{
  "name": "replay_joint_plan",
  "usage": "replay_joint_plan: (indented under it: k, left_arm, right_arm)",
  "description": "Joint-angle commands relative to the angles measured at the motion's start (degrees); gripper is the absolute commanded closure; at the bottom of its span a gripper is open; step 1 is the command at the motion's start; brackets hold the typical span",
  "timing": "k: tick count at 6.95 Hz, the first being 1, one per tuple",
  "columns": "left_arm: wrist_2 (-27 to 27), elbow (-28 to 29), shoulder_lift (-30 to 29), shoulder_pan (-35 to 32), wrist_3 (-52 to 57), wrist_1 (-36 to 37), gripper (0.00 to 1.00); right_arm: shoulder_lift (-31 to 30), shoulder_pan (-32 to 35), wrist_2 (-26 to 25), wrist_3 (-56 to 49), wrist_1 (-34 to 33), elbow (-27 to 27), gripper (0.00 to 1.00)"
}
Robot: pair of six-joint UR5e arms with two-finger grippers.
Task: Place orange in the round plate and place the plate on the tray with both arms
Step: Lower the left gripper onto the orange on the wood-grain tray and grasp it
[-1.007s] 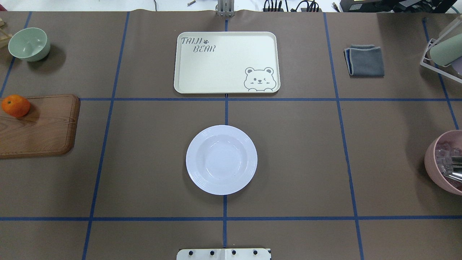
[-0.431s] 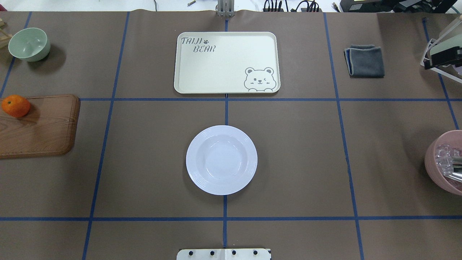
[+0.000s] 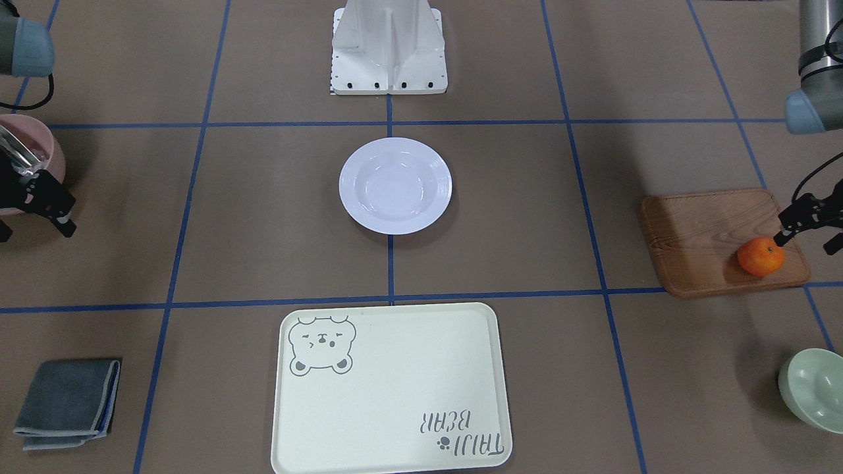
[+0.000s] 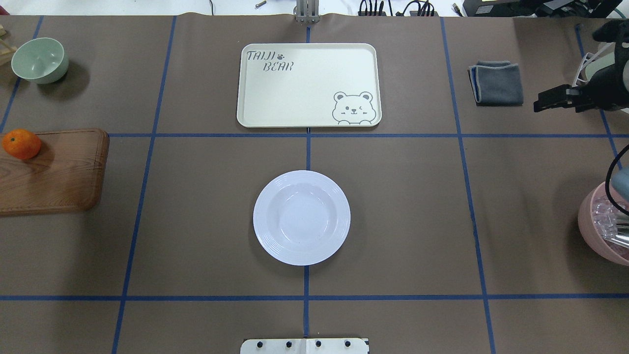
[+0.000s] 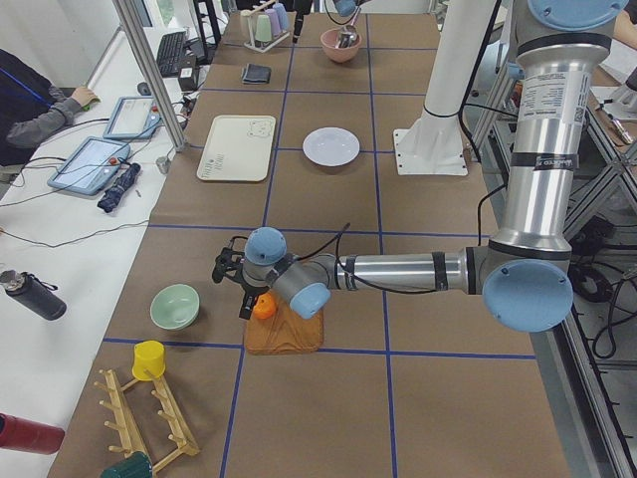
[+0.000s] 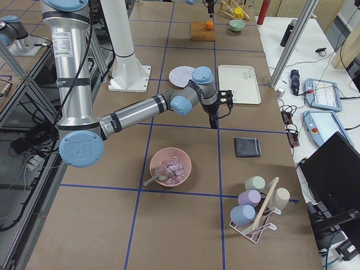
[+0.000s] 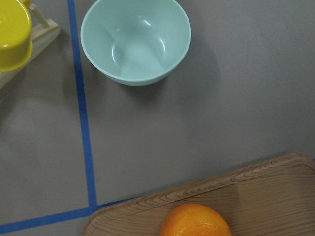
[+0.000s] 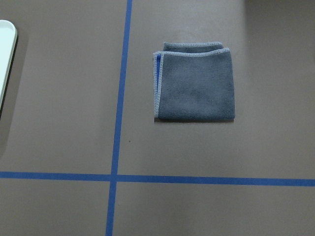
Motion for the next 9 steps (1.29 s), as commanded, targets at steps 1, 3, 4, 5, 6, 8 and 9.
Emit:
replay_joint_plan:
  k: [1, 3, 4, 5, 6, 8, 9]
  left_arm:
    - [3.8, 1.5, 0.0, 4.1, -2.8, -2.0, 0.02]
    - [4.2, 3.3, -0.1, 4.5, -2.4, -2.7, 0.02]
    - [4.9, 3.7, -0.1, 5.7, -2.4, -2.9, 0.02]
    - [6.7, 3.8, -0.2, 7.4, -2.4, -2.8, 0.02]
    - [7.8, 3.8, -0.2, 8.6, -2.4, -2.8, 0.03]
    - [7.6, 3.7, 0.0, 8.7, -2.3, -4.4, 0.94]
    - [6.8, 2.3, 0.1, 8.6, -2.2, -4.1, 1.00]
  right_arm:
    - [-0.2, -0.6, -0.4, 0.5, 0.0, 0.3, 0.00]
    - [-0.2, -0.6, -0.5, 0.4, 0.0, 0.2, 0.00]
    - [-0.2, -0.6, -0.5, 0.4, 0.0, 0.2, 0.00]
    - [-0.2, -0.7, -0.5, 0.3, -0.1, 0.1, 0.00]
    - [-0.2, -0.7, -0.5, 0.3, 0.0, 0.1, 0.00]
    - [-0.2, -0.7, -0.5, 0.2, 0.0, 0.1, 0.00]
    - [-0.2, -0.7, -0.5, 0.2, 0.0, 0.1, 0.00]
